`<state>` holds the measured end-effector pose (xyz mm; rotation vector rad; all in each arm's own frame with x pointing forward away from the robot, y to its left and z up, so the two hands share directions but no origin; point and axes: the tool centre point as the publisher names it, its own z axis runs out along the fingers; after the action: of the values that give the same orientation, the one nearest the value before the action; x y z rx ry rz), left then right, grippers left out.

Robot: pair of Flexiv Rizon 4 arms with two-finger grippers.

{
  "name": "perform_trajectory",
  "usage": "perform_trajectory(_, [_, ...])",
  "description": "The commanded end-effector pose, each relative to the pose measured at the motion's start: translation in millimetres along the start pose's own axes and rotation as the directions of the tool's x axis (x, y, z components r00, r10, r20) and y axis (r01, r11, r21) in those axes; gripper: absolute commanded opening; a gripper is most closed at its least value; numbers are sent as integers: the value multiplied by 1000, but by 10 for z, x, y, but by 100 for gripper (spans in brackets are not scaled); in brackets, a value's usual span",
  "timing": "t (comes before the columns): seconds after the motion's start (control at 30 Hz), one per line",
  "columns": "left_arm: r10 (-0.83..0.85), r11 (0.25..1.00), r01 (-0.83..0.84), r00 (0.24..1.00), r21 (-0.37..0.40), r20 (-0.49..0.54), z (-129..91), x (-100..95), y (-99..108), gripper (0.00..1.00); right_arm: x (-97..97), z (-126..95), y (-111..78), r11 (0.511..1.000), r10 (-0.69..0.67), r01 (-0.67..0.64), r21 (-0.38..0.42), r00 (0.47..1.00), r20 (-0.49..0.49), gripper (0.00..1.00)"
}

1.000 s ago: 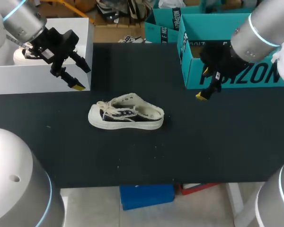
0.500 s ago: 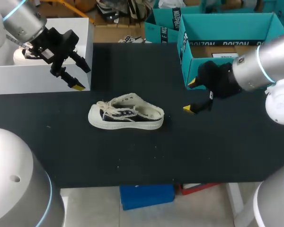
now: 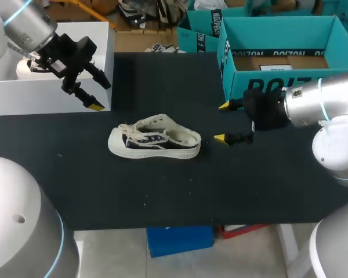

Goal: Take the shoe out of the shoebox, open the shoe tongue, remove and reinsert the insole, then place the shoe into the shoebox

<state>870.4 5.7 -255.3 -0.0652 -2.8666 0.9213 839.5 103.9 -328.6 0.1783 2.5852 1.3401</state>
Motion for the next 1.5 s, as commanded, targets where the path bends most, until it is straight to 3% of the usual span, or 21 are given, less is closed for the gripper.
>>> perform_trajectory(0.03, [2, 1000, -2, 1000, 1, 4, 14, 3, 9, 100, 6, 10, -16, 1000, 0, 0, -24, 1000, 3, 100])
perform_trajectory(0.3, [2, 1000, -2, 1000, 1, 4, 14, 3, 9, 100, 21, 93, -54, 1000, -20, 21, 23, 999, -32, 100])
perform_trajectory(0.83, [2, 1000, -2, 1000, 1, 4, 14, 3, 9, 100, 24, 723, -199, 998, -37, 31, -58, 994, -102, 100])
perform_trajectory(1.5, [2, 1000, -2, 1000, 1, 4, 14, 3, 9, 100, 41, 1003, -195, 998, -44, 35, -53, 985, -169, 100])
